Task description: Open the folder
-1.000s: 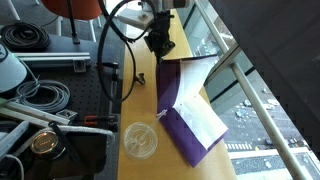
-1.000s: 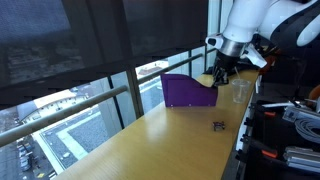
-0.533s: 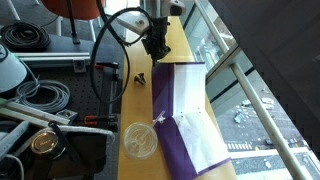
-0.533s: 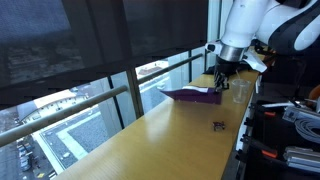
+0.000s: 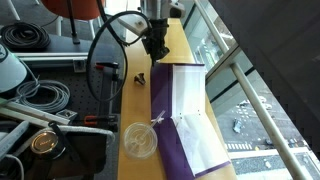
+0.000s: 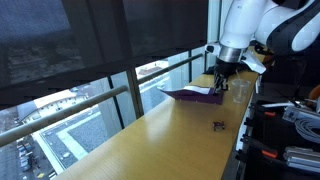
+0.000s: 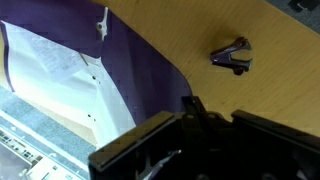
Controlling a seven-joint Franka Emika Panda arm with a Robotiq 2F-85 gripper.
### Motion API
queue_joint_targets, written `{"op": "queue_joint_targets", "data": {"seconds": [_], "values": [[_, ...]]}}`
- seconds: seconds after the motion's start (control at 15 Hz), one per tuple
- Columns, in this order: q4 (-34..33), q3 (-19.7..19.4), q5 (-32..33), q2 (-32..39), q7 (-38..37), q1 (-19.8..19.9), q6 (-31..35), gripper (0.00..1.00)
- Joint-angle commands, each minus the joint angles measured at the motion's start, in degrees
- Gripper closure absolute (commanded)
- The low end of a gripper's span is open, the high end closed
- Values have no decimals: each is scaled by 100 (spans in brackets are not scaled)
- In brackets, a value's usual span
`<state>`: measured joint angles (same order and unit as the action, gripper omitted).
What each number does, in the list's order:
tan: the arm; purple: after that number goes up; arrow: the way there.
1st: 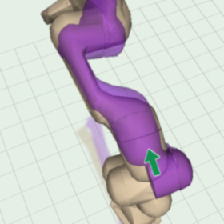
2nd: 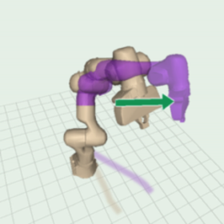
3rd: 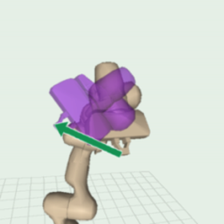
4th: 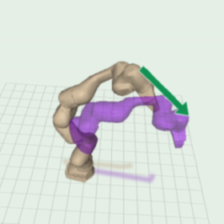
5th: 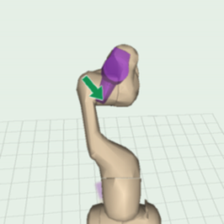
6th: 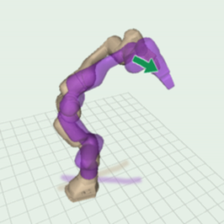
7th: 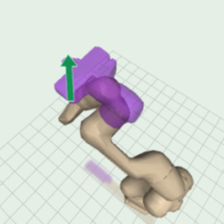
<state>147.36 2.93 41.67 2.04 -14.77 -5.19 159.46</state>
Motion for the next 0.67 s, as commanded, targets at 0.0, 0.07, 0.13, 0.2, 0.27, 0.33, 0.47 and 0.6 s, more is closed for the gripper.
{"op": "queue_joint_targets", "data": {"seconds": [0.0,0.07,0.13,0.2,0.27,0.33,0.47,0.6], "values": [[-111,31,-208,36,171,-11,-17,100],[-121,36,-221,32,169,-15,-15,100],[-129,43,-241,22,177,-21,-14,100],[-138,47,-252,20,180,-24,-13,100],[-148,52,-276,32,172,-28,-22,100],[-148,59,-343,43,207,-28,-43,74],[-120,62,-518,38,327,-13,-52,66],[-73,70,-961,-32,648,10,-57,51]]}}
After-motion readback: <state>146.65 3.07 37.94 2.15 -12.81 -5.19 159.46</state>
